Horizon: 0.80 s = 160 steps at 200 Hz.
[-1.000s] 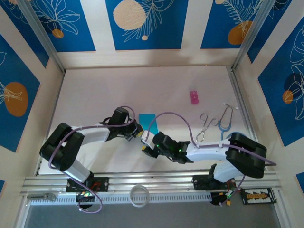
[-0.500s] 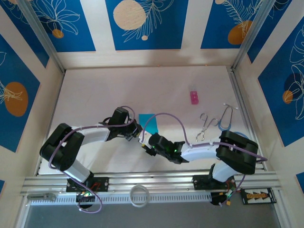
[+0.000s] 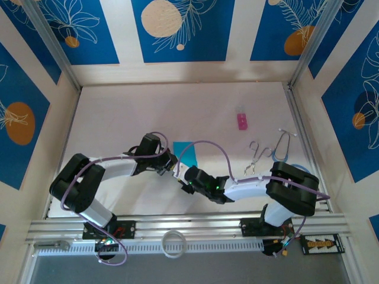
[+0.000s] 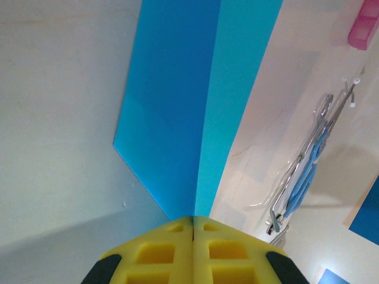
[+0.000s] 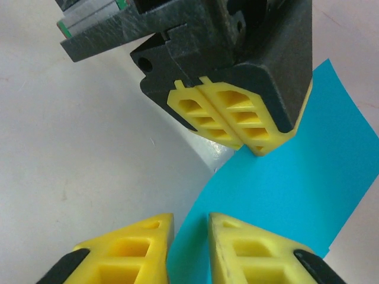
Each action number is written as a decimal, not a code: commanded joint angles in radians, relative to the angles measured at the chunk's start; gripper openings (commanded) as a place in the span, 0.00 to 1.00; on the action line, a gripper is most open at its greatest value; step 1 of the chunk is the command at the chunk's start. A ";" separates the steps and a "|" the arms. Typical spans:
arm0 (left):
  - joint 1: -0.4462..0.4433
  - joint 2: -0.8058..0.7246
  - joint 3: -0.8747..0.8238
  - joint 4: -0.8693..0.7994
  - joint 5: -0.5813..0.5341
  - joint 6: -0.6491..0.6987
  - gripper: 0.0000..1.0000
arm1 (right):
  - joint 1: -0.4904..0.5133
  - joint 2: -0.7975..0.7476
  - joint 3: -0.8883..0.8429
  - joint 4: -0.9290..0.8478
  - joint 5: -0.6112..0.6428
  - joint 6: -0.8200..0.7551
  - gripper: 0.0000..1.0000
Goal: Fold a paper plane with a square sheet of paper (pick it up from the middle)
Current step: Third fold the triangle at the center of the table.
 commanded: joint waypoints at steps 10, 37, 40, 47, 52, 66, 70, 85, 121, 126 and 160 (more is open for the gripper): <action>-0.002 -0.019 -0.013 0.019 -0.003 -0.006 0.00 | -0.009 -0.007 0.026 0.019 0.019 0.024 0.20; -0.002 -0.021 -0.014 0.016 -0.004 -0.006 0.00 | -0.012 -0.010 0.027 0.019 0.024 0.031 0.18; -0.003 -0.021 -0.014 0.016 -0.006 -0.006 0.00 | -0.013 -0.010 0.027 0.020 0.023 0.031 0.17; -0.001 -0.022 -0.013 0.015 -0.006 -0.005 0.00 | -0.013 -0.010 0.027 0.019 0.024 0.030 0.16; -0.002 -0.023 -0.013 0.012 -0.007 -0.004 0.00 | -0.013 -0.011 0.027 0.019 0.026 0.032 0.16; -0.001 -0.025 -0.014 0.008 -0.009 -0.003 0.00 | -0.013 -0.013 0.027 0.016 0.029 0.037 0.13; -0.001 -0.025 -0.013 0.006 -0.010 -0.001 0.00 | -0.015 -0.013 0.028 0.013 0.032 0.041 0.12; -0.001 -0.029 -0.013 0.002 -0.017 0.005 0.00 | -0.021 -0.015 0.027 0.009 0.037 0.059 0.08; 0.008 -0.039 -0.014 -0.024 -0.027 0.031 0.15 | -0.045 -0.025 0.027 -0.019 -0.002 0.111 0.03; 0.012 -0.043 -0.013 -0.031 -0.028 0.036 0.18 | -0.048 -0.028 0.026 -0.022 -0.010 0.117 0.02; 0.068 -0.100 0.016 -0.146 -0.052 0.114 0.28 | -0.088 -0.058 0.015 -0.037 -0.160 0.167 0.02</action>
